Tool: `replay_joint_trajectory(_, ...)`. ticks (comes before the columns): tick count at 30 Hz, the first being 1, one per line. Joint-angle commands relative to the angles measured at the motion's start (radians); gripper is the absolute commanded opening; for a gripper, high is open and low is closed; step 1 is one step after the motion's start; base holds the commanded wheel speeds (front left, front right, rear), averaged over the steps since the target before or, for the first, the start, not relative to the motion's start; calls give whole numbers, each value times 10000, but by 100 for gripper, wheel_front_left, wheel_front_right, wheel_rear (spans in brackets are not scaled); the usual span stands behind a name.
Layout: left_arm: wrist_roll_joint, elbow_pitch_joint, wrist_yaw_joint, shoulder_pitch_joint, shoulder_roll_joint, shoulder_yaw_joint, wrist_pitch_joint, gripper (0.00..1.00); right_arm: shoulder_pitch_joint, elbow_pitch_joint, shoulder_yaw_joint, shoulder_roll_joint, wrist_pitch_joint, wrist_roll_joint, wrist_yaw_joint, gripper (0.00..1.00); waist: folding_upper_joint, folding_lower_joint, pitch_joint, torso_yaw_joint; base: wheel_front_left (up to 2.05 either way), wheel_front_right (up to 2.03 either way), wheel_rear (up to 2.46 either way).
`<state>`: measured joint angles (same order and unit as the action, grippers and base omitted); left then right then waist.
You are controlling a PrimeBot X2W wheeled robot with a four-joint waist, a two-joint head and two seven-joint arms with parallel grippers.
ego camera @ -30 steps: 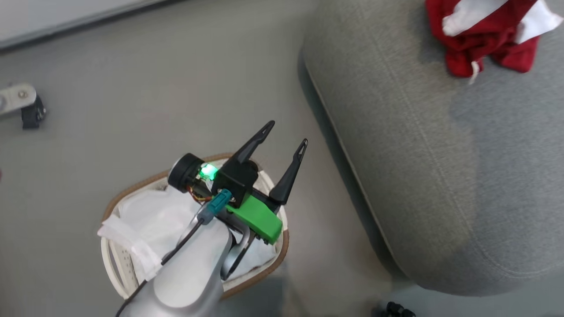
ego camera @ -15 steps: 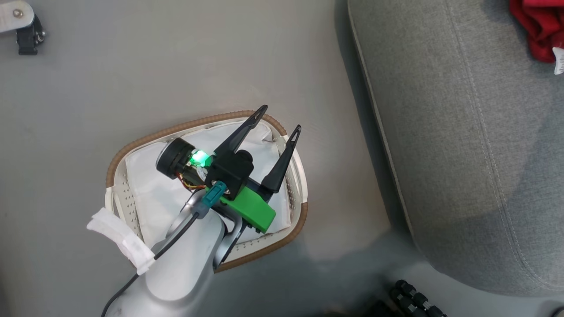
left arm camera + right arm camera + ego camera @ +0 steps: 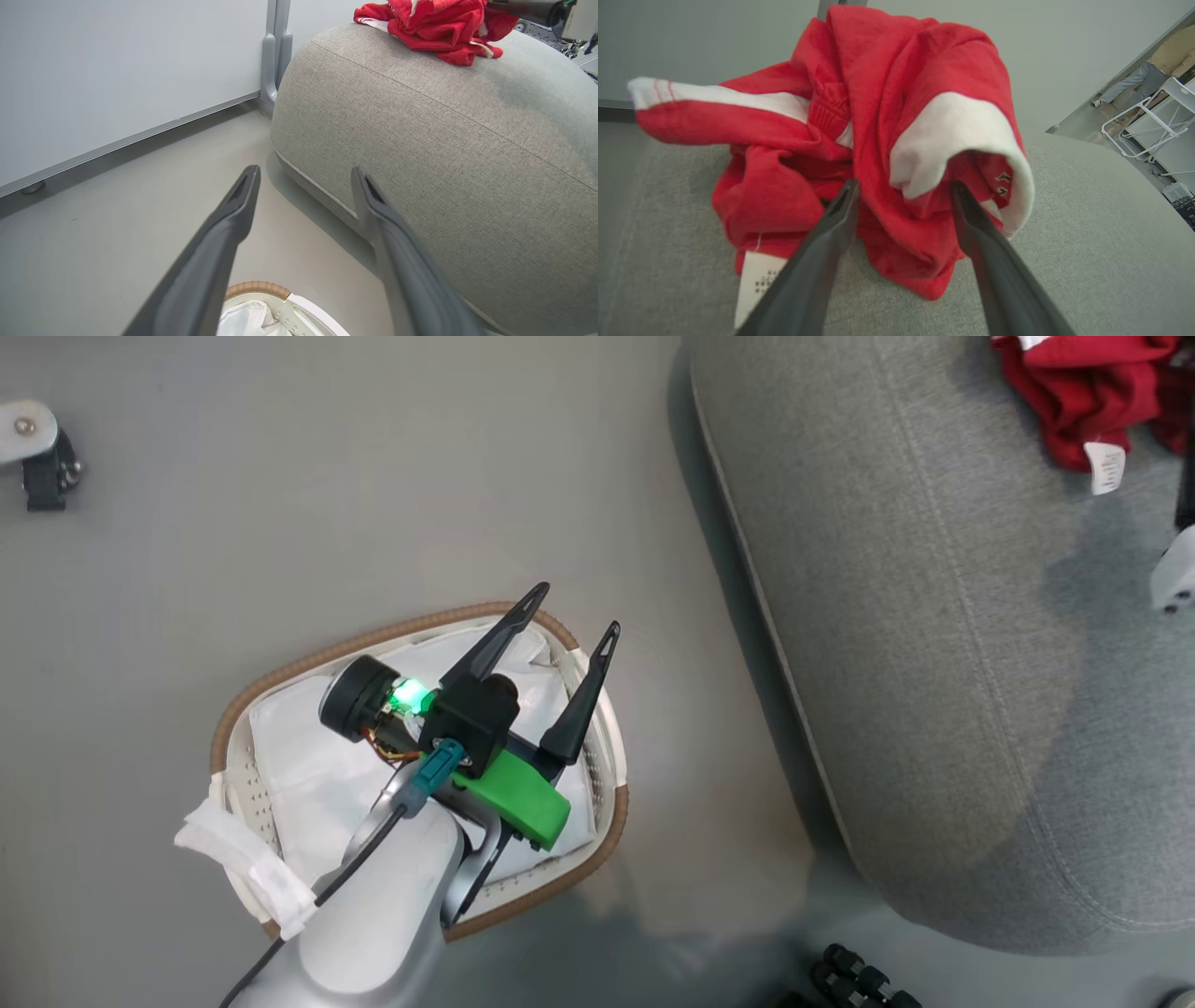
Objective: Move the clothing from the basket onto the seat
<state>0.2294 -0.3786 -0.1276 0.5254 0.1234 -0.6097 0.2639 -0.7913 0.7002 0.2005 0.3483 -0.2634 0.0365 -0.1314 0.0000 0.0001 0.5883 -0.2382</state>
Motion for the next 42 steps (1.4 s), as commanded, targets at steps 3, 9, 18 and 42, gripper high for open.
replay_joint_trajectory(3,132,58,-41,-289,4,184,7,100,709,-299,-94,-277,-19,-16,14,100,0,-1,-710,-247,0,0,0)
replay_joint_trajectory(9,406,255,-41,-718,-132,726,7,100,1477,-857,-305,-362,-19,54,13,100,0,-1,-1568,-198,0,0,0)
replay_joint_trajectory(18,532,232,207,-1529,-430,1890,5,100,1548,-1508,-80,-328,-19,392,13,100,0,-1,-3107,462,0,0,0)
replay_joint_trajectory(42,771,170,519,-3850,-724,5021,7,100,3626,-2541,-1163,-2700,-19,-398,13,100,0,-1,-4973,2522,0,0,0)
